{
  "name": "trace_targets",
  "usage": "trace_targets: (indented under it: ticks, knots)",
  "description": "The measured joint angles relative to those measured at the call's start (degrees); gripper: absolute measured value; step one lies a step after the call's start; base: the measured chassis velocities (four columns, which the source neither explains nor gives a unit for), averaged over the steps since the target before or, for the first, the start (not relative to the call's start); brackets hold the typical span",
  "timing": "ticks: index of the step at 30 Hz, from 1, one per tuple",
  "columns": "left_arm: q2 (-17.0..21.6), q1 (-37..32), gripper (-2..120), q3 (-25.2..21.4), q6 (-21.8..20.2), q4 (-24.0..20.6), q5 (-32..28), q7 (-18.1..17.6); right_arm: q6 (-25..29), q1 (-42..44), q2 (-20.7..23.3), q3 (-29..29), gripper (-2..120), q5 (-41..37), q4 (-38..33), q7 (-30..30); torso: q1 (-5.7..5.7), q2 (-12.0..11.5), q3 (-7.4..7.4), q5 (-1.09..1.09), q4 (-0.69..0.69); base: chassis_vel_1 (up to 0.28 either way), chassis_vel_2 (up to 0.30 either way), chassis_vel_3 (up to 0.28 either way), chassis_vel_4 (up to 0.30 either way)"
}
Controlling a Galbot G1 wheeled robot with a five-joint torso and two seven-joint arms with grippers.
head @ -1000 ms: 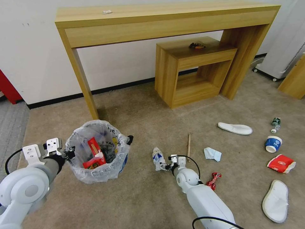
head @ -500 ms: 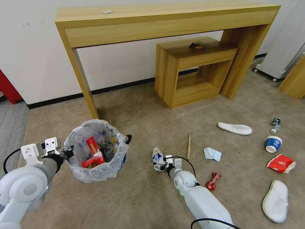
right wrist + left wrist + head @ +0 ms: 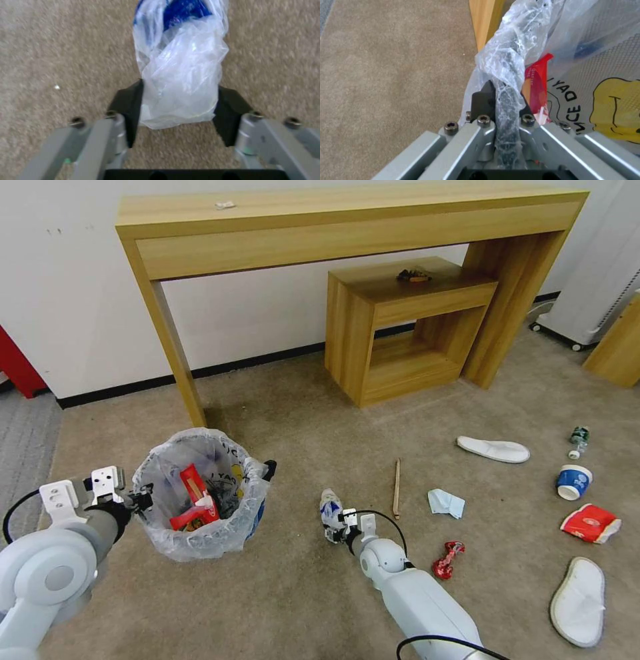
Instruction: Pick up the trash bin and place the garbage on the floor into it.
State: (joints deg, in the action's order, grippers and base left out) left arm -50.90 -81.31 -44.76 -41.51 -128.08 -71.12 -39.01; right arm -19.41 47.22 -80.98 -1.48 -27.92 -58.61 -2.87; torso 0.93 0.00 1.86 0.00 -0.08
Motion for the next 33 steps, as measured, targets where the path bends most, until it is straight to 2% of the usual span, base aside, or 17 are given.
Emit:
trace_targets:
  ticks: [4, 5, 6, 9, 10, 13, 23, 27, 30, 31, 33]
  knots:
    - [-0.1, 0.1, 0, 0.2, 0.0, 0.2, 0.0, 0.1, 0.1, 0.1, 0.2, 0.5, 35, 0.1, 0.1, 0.0, 0.00, 0.0, 0.00, 0.00, 0.00, 0.000, 0.000, 0.000, 0.000]
    - [-0.2, 0.3, 0, 0.4, 0.0, 0.3, 0.1, 0.1, 0.2, 0.3, 0.3, 0.8, 28, 0.1, 0.0, 0.0, 0.00, 0.0, 0.00, 0.00, 0.00, 0.000, 0.000, 0.000, 0.000]
    - [-0.2, 0.3, 0, 0.4, 0.0, 0.3, 0.1, 0.1, 0.2, 0.3, 0.3, 0.8, 28, 0.1, 0.0, 0.0, 0.00, 0.0, 0.00, 0.00, 0.00, 0.000, 0.000, 0.000, 0.000]
    - [-0.4, 0.4, 0, 0.7, 0.0, 0.4, 0.2, 0.1, 0.8, 0.8, 0.8, 1.0, 13, 0.1, -0.9, 0.0, 0.00, 0.0, 0.00, 0.00, 0.00, 0.000, 0.000, 0.000, 0.000]
    - [-0.4, 0.4, 0, 0.7, 0.0, 0.4, 0.2, 0.1, 0.8, 0.8, 0.8, 1.0, 13, 0.1, -0.9, 0.0, 0.00, 0.0, 0.00, 0.00, 0.00, 0.000, 0.000, 0.000, 0.000]
    - [-0.4, 0.5, 0, 0.9, 0.0, 0.4, 0.3, 0.1, 1.3, 1.2, 1.2, 1.5, 0, 0.0, -2.0, 0.0, 0.00, 0.0, 0.00, 0.00, 0.00, 0.000, 0.000, 0.000, 0.000]
    - [-0.5, 0.4, 0, 1.3, 0.1, 0.6, 0.6, 0.3, 3.4, 2.8, 3.1, 2.1, 0, -0.9, -7.5, 0.1, 0.00, 0.0, 0.00, 0.00, 0.00, 0.000, 0.000, 0.000, 0.000]
    - [-0.5, 0.4, 0, 1.9, 0.1, 0.4, 0.6, 0.3, 4.4, 4.2, 5.0, 2.5, 0, -2.4, -13.0, 0.1, 0.00, 0.0, 0.00, 0.01, 0.00, 0.000, 0.000, 0.000, 0.000]
    - [-0.4, 0.4, 0, 2.9, 0.1, -0.1, 0.6, 0.2, 5.9, 6.0, 7.7, 3.7, 0, -3.1, -19.8, 0.8, 0.00, 0.0, 0.00, 0.01, 0.00, 0.000, 0.000, 0.000, 0.000]
    - [-0.4, 0.4, 0, 2.9, 0.1, -0.1, 0.6, 0.2, 5.9, 6.0, 7.7, 3.7, 0, -3.1, -19.8, 0.8, 0.00, 0.0, 0.00, 0.01, 0.00, 0.000, 0.000, 0.000, 0.000]
    - [-0.4, 0.3, 0, 3.9, 0.0, -0.6, 0.4, 0.0, 8.0, 7.2, 9.8, 4.7, 0, -3.3, -24.3, 1.7, 0.00, 0.0, 0.00, 0.00, 0.00, 0.000, 0.000, 0.000, 0.000]
